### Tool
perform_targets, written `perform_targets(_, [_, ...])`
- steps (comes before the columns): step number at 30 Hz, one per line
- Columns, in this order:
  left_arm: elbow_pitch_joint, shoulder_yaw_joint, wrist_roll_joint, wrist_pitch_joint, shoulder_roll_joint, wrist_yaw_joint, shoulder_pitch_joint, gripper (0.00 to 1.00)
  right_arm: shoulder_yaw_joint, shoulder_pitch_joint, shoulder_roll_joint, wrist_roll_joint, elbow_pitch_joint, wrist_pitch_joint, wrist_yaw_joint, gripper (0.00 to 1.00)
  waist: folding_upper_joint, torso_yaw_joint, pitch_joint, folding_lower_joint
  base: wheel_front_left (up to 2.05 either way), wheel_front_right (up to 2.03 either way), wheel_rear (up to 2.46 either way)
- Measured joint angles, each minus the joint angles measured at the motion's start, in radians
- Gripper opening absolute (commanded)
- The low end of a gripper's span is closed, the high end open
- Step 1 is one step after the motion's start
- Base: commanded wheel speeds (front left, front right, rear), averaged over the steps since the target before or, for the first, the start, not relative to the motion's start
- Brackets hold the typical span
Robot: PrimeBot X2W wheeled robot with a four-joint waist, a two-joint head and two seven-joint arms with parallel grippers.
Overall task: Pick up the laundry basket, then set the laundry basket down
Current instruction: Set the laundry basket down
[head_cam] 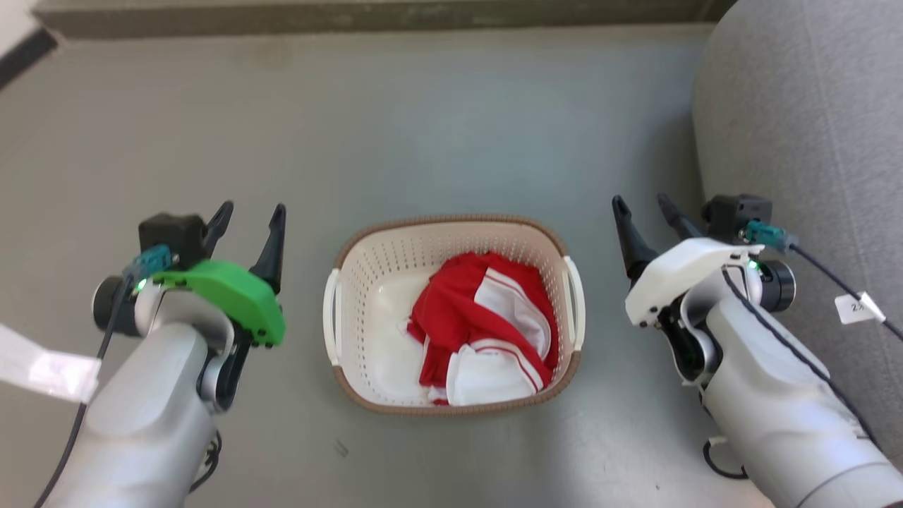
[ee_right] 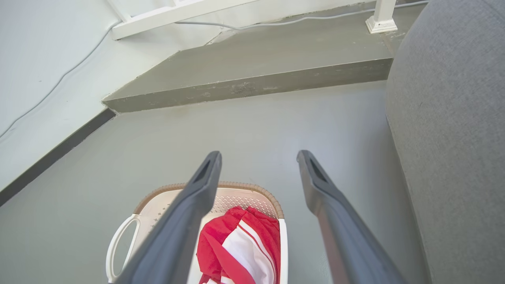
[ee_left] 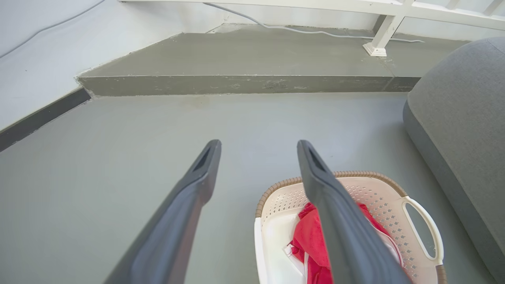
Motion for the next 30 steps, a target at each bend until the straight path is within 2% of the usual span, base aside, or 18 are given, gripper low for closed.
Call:
perform_targets(14, [-0.198,0.086,0.106,0.000,0.031,0.085,0.222,1.00,-0.043,0.165,-0.024,-0.074,-0.162,0.000,-0.053,1.00,0.0000,-0.020,-0.177,0.0000,0.00,0.00,0.00])
perform_targets(20, [-0.294,0.124,0.153,0.000,0.053,0.105,0.306,1.00,-0.060,0.220,-0.044,-0.110,-0.242,0.000,-0.071,1.00,0.0000,-0.029,-0.226,-0.0001,0.00,0.00,0.00])
perform_targets(30, [-0.429,0.160,0.221,0.000,0.059,0.118,0.410,1.00,-0.095,0.308,-0.050,-0.151,-0.378,0.000,-0.090,1.00,0.0000,-0.050,-0.254,0.0000,0.00,0.00,0.00])
